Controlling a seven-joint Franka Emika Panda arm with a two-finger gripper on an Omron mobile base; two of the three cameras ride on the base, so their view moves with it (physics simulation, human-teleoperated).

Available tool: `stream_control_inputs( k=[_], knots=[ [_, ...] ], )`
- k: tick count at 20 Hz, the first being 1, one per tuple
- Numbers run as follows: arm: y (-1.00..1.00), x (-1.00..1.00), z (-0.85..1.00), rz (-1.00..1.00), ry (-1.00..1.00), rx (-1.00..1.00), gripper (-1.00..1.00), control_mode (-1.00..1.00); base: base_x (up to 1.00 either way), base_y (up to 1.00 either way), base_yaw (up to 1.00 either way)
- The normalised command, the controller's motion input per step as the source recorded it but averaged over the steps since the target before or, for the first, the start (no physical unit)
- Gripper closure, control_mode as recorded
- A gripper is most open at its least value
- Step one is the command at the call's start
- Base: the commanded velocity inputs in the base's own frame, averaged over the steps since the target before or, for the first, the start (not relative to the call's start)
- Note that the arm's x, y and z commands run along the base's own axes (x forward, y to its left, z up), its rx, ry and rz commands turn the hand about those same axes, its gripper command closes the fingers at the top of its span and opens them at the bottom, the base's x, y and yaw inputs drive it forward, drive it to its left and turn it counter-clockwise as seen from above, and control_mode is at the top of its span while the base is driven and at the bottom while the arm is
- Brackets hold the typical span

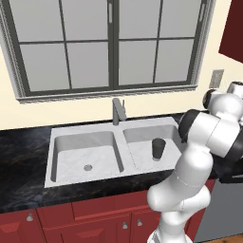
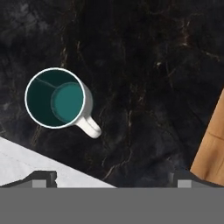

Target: Move any existing items from the left basin to the right basin for drying. Then move the mug from the counter to the left basin of the sink for washing.

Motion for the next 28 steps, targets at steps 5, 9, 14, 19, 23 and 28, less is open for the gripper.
stream_control_inputs(
  k=[5, 9, 14, 19, 23, 28],
  knots=[
    [-0.19, 0.08, -0.08, 0.02, 0.0, 0.0, -1.0, -1.0, 0.0, 0.0, 0.0],
    [-0.23, 0.09, -0.04, 0.01, 0.0, 0.0, -1.0, -1.0, 0.0, 0.0, 0.0],
    [-0.09, 0.37, -0.09, 0.04, 0.0, 0.0, -1.0, -1.0, 0.0, 0.0, 0.0],
    [-0.1, 0.34, -0.1, 0.06, 0.0, 0.01, -1.0, -1.0, 0.0, 0.0, 0.0],
    [-0.16, 0.16, -0.14, 0.05, 0.0, 0.02, -1.0, -1.0, 0.0, 0.0, 0.0],
    [-0.15, 0.1, -0.15, 0.04, 0.0, 0.04, -1.0, -1.0, 0.0, 0.0, 0.0]
  ],
)
